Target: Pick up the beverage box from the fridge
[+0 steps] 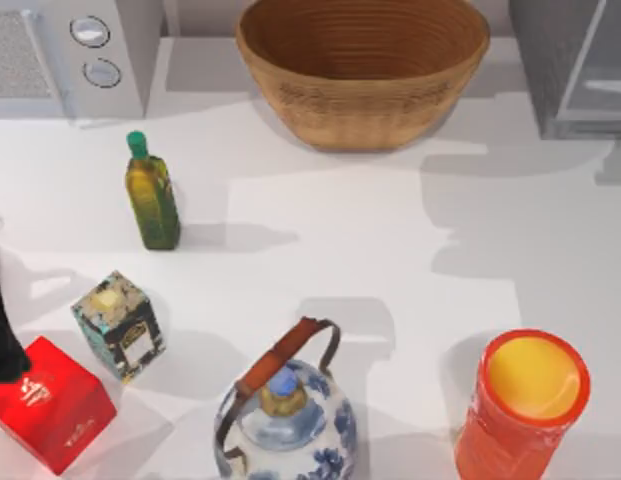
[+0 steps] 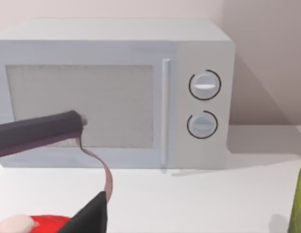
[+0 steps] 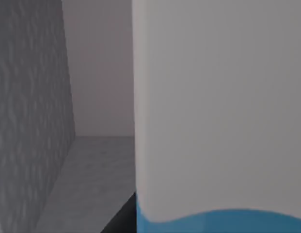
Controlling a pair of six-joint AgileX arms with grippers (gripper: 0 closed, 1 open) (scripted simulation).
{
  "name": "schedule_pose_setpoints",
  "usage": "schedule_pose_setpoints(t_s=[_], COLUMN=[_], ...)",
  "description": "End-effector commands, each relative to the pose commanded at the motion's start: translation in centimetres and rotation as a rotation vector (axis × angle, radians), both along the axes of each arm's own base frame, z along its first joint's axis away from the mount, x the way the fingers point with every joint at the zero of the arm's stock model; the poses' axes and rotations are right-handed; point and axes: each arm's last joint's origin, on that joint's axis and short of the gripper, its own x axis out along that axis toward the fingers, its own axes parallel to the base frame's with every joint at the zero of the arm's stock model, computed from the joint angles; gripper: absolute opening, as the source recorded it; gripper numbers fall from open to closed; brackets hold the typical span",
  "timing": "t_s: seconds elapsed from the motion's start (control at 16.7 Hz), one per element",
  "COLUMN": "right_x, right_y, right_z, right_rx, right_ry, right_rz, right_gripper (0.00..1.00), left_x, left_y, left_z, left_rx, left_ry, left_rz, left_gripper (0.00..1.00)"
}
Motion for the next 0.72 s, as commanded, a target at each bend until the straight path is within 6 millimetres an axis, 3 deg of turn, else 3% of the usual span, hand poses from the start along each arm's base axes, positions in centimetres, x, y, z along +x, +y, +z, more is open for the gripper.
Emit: schedule_pose_setpoints(t_s=[0.18, 0.36, 0.72], right_x=[-0.8, -3.1, -11.4], right_y=[0.6, 1.7, 4.6], right_z=[0.4, 2.0, 6.9], right_rx=[0.004, 0.005, -0.009], right_ry=[0.022, 0.043, -0.016], right_rz=[0.000, 0.000, -0.003], right_gripper=[0.00, 0.00, 0.00], left_x=[0.0, 0.0, 0.0], left_y=[0.0, 0.0, 0.0], left_z=[0.0, 0.0, 0.0], left_rx=[0.000, 0.000, 0.000], left_ry=[0.000, 0.000, 0.000], left_rz=[0.000, 0.000, 0.000], left_gripper=[1.00, 1.00, 1.00])
